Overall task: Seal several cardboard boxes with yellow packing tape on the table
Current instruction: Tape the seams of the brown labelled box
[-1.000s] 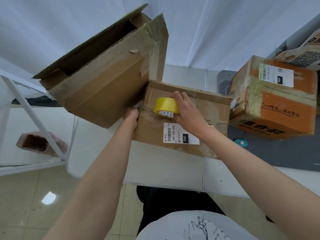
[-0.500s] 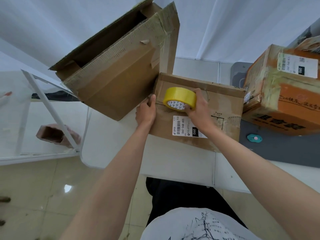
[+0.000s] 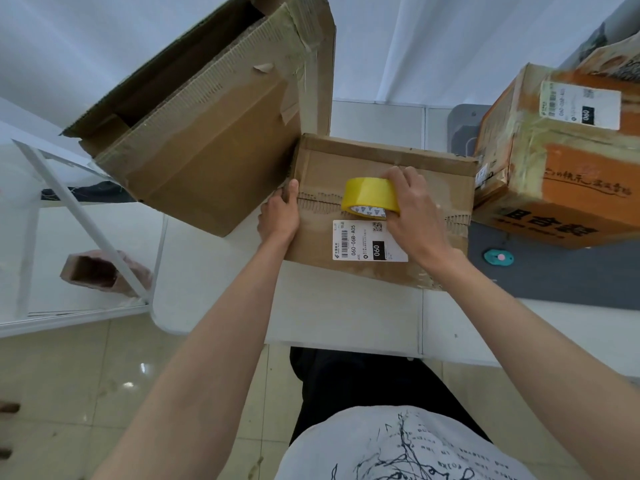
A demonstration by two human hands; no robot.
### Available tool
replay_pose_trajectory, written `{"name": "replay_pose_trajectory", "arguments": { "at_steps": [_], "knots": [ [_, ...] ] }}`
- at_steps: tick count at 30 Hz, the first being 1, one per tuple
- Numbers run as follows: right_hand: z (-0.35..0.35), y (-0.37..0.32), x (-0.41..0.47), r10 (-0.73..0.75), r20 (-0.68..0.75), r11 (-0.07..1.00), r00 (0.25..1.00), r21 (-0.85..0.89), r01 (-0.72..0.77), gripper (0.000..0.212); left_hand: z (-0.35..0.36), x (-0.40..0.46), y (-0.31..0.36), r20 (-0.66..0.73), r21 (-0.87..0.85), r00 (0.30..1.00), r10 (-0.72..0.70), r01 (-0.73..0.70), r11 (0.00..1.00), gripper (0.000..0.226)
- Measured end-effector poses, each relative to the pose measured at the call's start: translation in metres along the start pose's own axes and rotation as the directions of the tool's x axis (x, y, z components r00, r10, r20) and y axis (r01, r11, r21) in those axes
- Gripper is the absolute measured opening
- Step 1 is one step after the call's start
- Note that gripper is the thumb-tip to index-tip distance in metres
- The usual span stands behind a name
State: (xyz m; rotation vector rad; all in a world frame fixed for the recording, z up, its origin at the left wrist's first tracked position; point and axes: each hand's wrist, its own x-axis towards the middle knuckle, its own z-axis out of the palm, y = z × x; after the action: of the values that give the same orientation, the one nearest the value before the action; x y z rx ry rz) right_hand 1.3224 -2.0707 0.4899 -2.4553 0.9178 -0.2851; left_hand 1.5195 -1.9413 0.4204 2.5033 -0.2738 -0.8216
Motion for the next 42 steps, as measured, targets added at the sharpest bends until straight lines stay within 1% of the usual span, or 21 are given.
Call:
{"name": "replay_pose_trajectory", "arguments": {
  "at_steps": [2,4,5,6,7,8,10,11,13,15,18,20,23,26,30,34,37,39,42],
  "knots": [
    [0.002,-0.001,-0.001,0.004,-0.010,1.000,1.000,0.002,-0.004,0.037,-0.001,-0.004,0.000,-0.027,-0.041,0.997,0.067,-0.069,0.997,0.060],
    [0.003,0.002,0.001,0.007,-0.013,1.000,1.000,0.022,-0.006,0.037,-0.005,-0.011,-0.003,-0.096,-0.053,0.966,0.240,-0.246,0.968,0.056],
    [0.003,0.005,0.002,0.001,-0.012,1.000,1.000,0.021,0.000,0.037,-0.006,-0.016,-0.005,-0.111,-0.013,0.929,0.352,-0.355,0.935,0.056],
    [0.003,0.007,0.003,-0.006,-0.011,1.000,1.000,0.017,0.007,0.037,-0.007,-0.022,-0.007,-0.089,0.056,0.880,0.466,-0.463,0.885,0.057],
    [0.004,0.009,0.005,-0.010,-0.012,1.000,1.000,0.012,0.010,0.037,-0.007,-0.028,-0.009,-0.032,0.140,0.827,0.561,-0.552,0.822,0.059],
    [0.004,0.009,0.006,-0.009,-0.014,1.000,1.000,0.008,0.009,0.037,-0.006,-0.034,-0.011,0.045,0.219,0.781,0.622,-0.615,0.757,0.064],
    [0.004,0.009,0.008,-0.004,-0.015,1.000,1.000,0.009,0.004,0.037,-0.002,-0.044,-0.017,0.163,0.329,0.725,0.669,-0.680,0.656,0.076],
    [0.004,0.009,0.008,-0.003,-0.017,1.000,1.000,0.010,0.003,0.037,0.001,-0.047,-0.021,0.189,0.361,0.711,0.677,-0.691,0.626,0.081],
    [0.004,0.009,0.006,-0.009,-0.024,1.000,1.000,0.008,0.009,0.037,0.004,-0.049,-0.025,0.210,0.406,0.711,0.671,-0.688,0.602,0.088],
    [0.004,0.008,0.005,-0.013,-0.033,1.000,0.999,0.024,0.013,0.038,0.007,-0.049,-0.026,0.221,0.437,0.719,0.659,-0.677,0.592,0.090],
    [0.005,0.006,0.005,0.007,-0.053,0.996,0.999,0.093,-0.002,0.049,0.008,-0.048,-0.025,0.242,0.461,0.727,0.643,-0.669,0.583,0.090],
    [0.008,0.006,0.004,0.069,-0.045,0.981,0.997,0.187,-0.059,0.049,0.008,-0.047,-0.024,0.260,0.461,0.730,0.632,-0.669,0.583,0.090],
    [0.017,0.010,-0.001,0.191,-0.012,0.946,0.981,0.269,-0.181,0.039,0.007,-0.047,-0.020,0.271,0.450,0.738,0.618,-0.665,0.596,0.091],
    [0.025,0.015,-0.005,0.280,0.002,0.920,0.960,0.285,-0.269,0.033,0.006,-0.049,-0.016,0.282,0.481,0.757,0.590,-0.644,0.595,0.095],
    [0.030,0.013,-0.003,0.322,0.022,0.905,0.946,0.287,-0.315,0.039,0.008,-0.053,-0.012,0.327,0.538,0.743,0.584,-0.654,0.531,0.095],
    [0.028,0.009,0.002,0.328,0.022,0.909,0.944,0.263,-0.322,0.035,0.008,-0.052,-0.010,0.351,0.550,0.747,0.565,-0.652,0.521,0.094],
    [0.019,0.007,0.006,0.296,0.005,0.915,0.955,0.286,-0.285,0.034,0.008,-0.051,-0.009,0.362,0.552,0.755,0.546,-0.646,0.527,0.093],
    [0.011,0.007,0.006,0.266,0.005,0.931,0.964,0.259,-0.258,0.035,0.007,-0.052,-0.008,0.367,0.549,0.763,0.532,-0.639,0.539,0.094],
    [-0.008,0.021,0.002,0.318,-0.029,0.930,0.948,0.206,-0.305,0.034,0.006,-0.053,-0.008,0.381,0.554,0.774,0.506,-0.629,0.545,0.096]
  ]
}}
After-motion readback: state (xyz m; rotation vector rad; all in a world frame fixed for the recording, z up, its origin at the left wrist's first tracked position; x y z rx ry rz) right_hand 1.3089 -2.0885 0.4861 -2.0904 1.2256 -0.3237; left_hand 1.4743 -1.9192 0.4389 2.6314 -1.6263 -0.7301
